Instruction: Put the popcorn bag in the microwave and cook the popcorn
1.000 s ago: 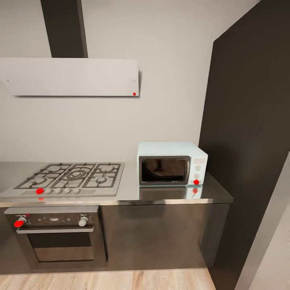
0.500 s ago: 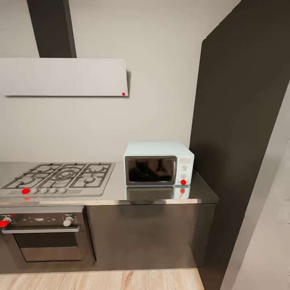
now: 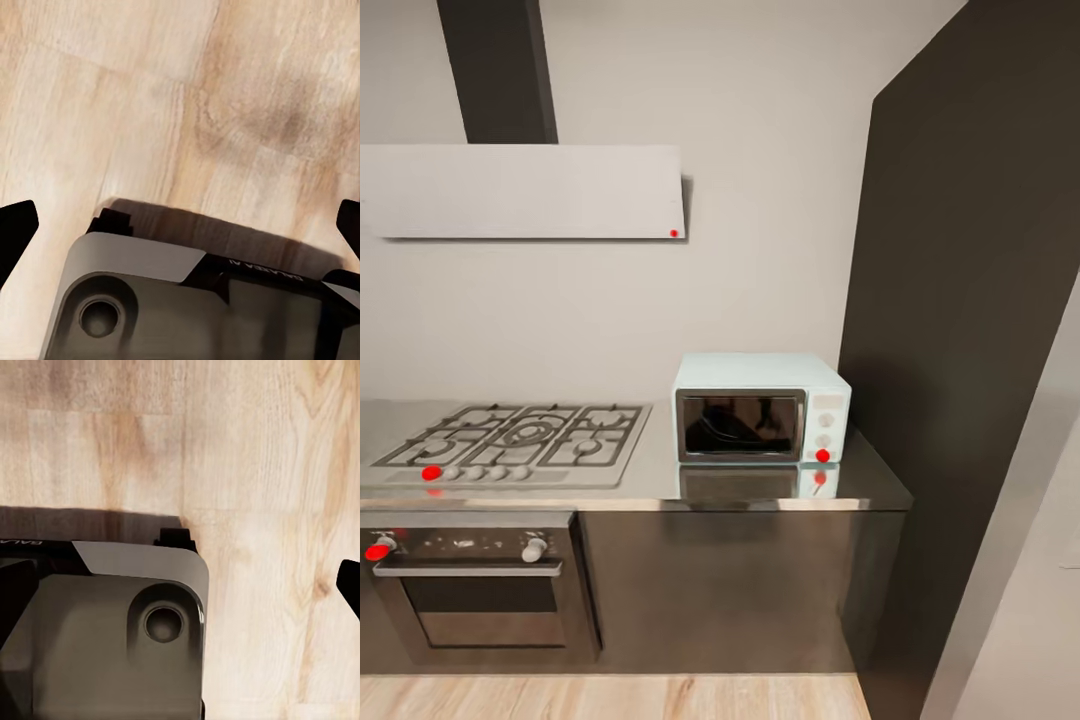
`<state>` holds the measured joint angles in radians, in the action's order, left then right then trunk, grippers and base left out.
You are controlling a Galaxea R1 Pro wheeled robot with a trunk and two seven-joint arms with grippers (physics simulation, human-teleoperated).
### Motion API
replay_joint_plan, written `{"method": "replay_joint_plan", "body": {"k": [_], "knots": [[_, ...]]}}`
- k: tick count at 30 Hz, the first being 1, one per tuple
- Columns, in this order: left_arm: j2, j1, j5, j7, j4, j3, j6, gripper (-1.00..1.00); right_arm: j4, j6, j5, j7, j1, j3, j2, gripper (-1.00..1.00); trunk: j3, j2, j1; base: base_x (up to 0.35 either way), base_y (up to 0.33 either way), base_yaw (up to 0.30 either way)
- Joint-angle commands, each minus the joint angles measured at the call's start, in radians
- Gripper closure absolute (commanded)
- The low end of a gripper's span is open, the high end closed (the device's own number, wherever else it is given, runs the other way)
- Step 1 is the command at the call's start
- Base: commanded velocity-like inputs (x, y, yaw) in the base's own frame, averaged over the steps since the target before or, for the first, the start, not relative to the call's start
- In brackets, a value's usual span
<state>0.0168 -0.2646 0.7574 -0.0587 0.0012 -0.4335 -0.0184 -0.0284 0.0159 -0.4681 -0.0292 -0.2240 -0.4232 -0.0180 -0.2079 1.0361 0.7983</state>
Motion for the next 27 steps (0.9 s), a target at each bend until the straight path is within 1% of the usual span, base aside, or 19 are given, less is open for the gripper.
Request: {"method": "replay_joint_plan", "body": {"k": [1, 7, 9, 12, 18, 22, 27], "knots": [[0.001, -0.001, 0.010, -0.004, 0.001, -0.008, -0.002, -1.00, -0.002, 0.001, -0.011, -0.003, -0.001, -0.008, 0.000, -1.00, -0.001, 0.001, 0.000, 0.258, 0.000, 0.000], [0.002, -0.001, 0.010, -0.004, 0.001, -0.008, -0.002, -1.00, -0.002, 0.000, -0.011, -0.003, -0.001, -0.008, 0.000, -1.00, -0.001, 0.001, 0.000, 0.304, 0.000, 0.000], [0.000, 0.001, 0.011, -0.006, 0.001, -0.008, 0.010, -1.00, -0.014, 0.012, -0.021, -0.014, 0.010, -0.019, -0.009, -1.00, -0.001, 0.001, 0.000, 0.000, 0.000, 0.000], [0.000, 0.001, 0.011, -0.005, 0.001, -0.008, 0.011, -1.00, -0.031, 0.019, -0.021, -0.011, 0.027, -0.037, -0.008, -1.00, -0.001, 0.001, 0.000, 0.000, 0.000, 0.000], [0.000, 0.007, 0.012, -0.004, 0.000, -0.009, 0.009, -1.00, -0.008, 0.024, -0.023, 0.006, 0.029, -0.034, -0.008, -1.00, -0.001, 0.001, 0.000, 0.000, 0.000, 0.000], [0.001, 0.021, 0.012, -0.001, 0.000, -0.008, 0.010, -1.00, -0.007, 0.021, -0.023, -0.004, 0.029, -0.034, -0.008, -1.00, -0.001, 0.001, 0.000, 0.000, 0.000, 0.000], [0.005, 0.028, 0.011, -0.001, 0.000, -0.008, 0.011, -1.00, -0.007, 0.027, -0.024, -0.002, 0.029, -0.033, -0.007, -1.00, -0.001, 0.001, 0.000, 0.000, 0.000, 0.000]]}}
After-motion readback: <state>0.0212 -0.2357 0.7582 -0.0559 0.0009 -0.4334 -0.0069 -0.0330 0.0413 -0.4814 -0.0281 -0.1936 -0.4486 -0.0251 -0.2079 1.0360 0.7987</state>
